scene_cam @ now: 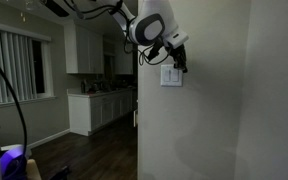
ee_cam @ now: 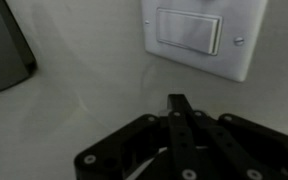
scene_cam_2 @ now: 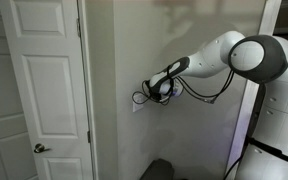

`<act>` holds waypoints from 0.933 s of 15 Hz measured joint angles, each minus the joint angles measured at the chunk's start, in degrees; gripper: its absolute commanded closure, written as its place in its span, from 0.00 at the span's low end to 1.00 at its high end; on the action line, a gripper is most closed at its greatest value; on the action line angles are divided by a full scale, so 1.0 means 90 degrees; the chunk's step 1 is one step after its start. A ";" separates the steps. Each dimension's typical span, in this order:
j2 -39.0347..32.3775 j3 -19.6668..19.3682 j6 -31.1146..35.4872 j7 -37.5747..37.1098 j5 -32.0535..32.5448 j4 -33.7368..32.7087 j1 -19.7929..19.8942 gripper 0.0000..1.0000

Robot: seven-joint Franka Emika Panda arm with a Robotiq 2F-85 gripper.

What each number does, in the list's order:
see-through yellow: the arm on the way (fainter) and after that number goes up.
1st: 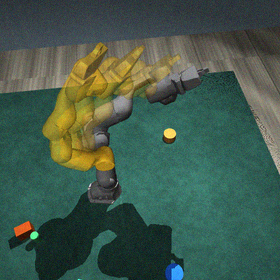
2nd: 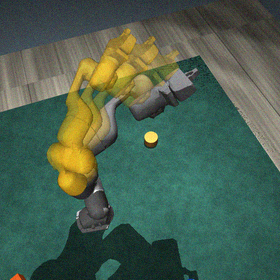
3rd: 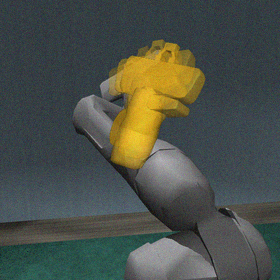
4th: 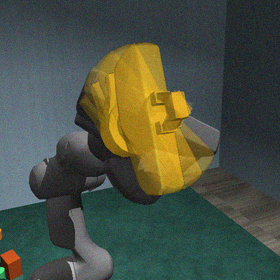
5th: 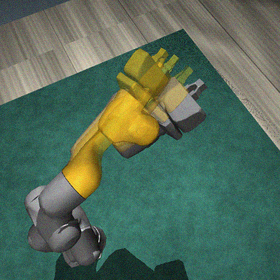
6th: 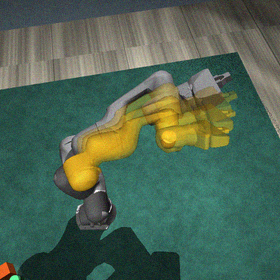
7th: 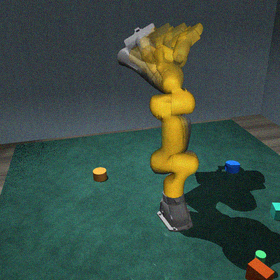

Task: Turn on the right light switch

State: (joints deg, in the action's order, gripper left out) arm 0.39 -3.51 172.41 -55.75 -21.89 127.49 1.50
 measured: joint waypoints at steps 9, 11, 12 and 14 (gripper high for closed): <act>0.0210 -0.0005 -0.0061 -0.1362 0.1400 0.0108 -0.0038 1.00; 0.0277 0.0045 -0.0139 -0.1421 0.1445 0.0108 -0.0039 1.00; 0.0299 0.0079 -0.0194 -0.1422 0.1445 0.0108 -0.0043 1.00; 0.0309 0.0162 -0.0291 -0.1422 0.1445 0.0108 -0.0057 1.00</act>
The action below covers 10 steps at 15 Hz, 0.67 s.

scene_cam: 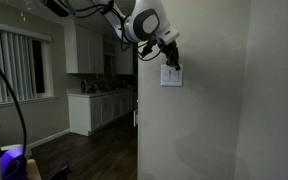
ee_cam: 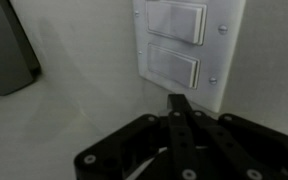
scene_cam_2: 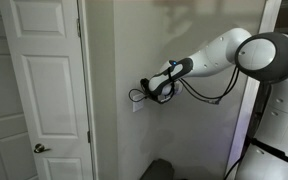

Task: Turn on the right light switch

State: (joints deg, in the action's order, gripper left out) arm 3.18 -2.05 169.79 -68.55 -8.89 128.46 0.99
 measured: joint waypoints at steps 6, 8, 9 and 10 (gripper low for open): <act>-0.0006 0.0176 -0.0218 -0.0011 0.0005 0.0000 -0.0087 1.00; -0.0011 0.0177 -0.0230 -0.0037 0.0013 0.0000 -0.0078 1.00; -0.0018 0.0176 -0.0231 -0.0071 0.0020 0.0000 -0.0065 1.00; -0.0028 0.0171 -0.0231 -0.0099 0.0021 -0.0002 -0.0057 1.00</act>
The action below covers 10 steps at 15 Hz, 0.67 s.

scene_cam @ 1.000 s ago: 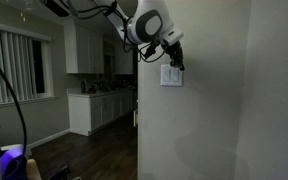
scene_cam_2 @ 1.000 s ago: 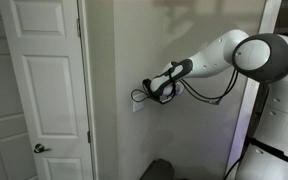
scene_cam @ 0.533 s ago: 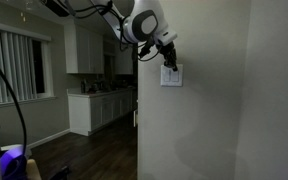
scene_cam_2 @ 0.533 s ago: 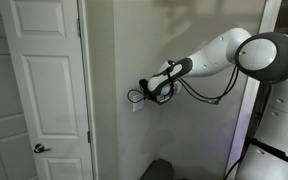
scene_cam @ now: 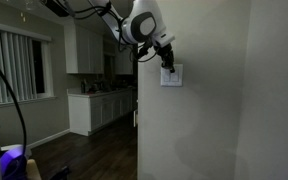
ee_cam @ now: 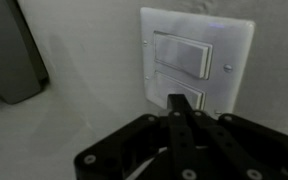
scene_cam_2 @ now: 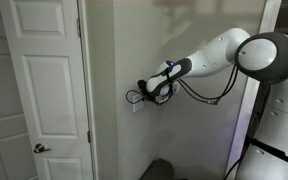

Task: Turn on the right light switch

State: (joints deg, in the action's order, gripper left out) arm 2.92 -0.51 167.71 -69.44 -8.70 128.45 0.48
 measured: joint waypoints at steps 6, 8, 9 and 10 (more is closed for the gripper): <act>-0.0200 0.0011 0.0005 -0.0165 0.0000 -0.0199 -0.0017 1.00; -0.0283 0.0015 0.0014 -0.0228 0.0000 -0.0300 -0.0021 1.00; -0.0314 0.0014 0.0017 -0.0257 0.0000 -0.0337 -0.0020 1.00; -0.0321 0.0013 0.0017 -0.0299 0.0000 -0.0343 -0.0020 1.00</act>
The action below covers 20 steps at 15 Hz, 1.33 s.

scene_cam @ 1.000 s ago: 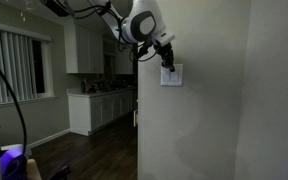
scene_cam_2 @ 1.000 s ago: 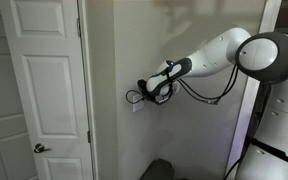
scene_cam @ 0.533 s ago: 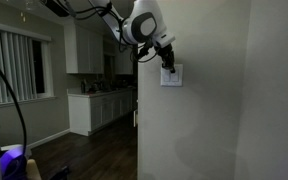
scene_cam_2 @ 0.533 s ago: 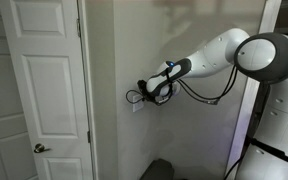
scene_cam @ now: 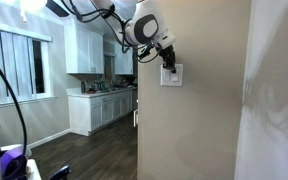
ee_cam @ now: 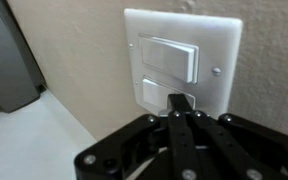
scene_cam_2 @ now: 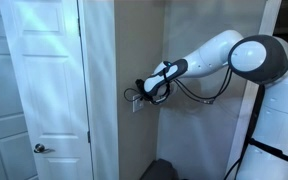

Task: Turn on the right light switch

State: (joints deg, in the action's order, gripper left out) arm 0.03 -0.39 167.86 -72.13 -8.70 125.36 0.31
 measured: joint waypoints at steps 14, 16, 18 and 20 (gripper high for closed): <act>0.0077 -0.0277 0.0016 -0.0726 0.0727 0.0087 0.0100 1.00; 0.0140 -0.0301 -0.0004 -0.0756 0.0728 0.0161 0.0107 1.00; 0.0212 -0.0287 -0.0111 -0.0759 0.0728 0.0230 0.0094 1.00; 0.0319 -0.0264 -0.0287 -0.0759 0.0727 0.0306 0.0079 1.00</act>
State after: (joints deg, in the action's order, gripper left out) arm 2.90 -2.77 165.28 -78.96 -2.16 128.11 1.02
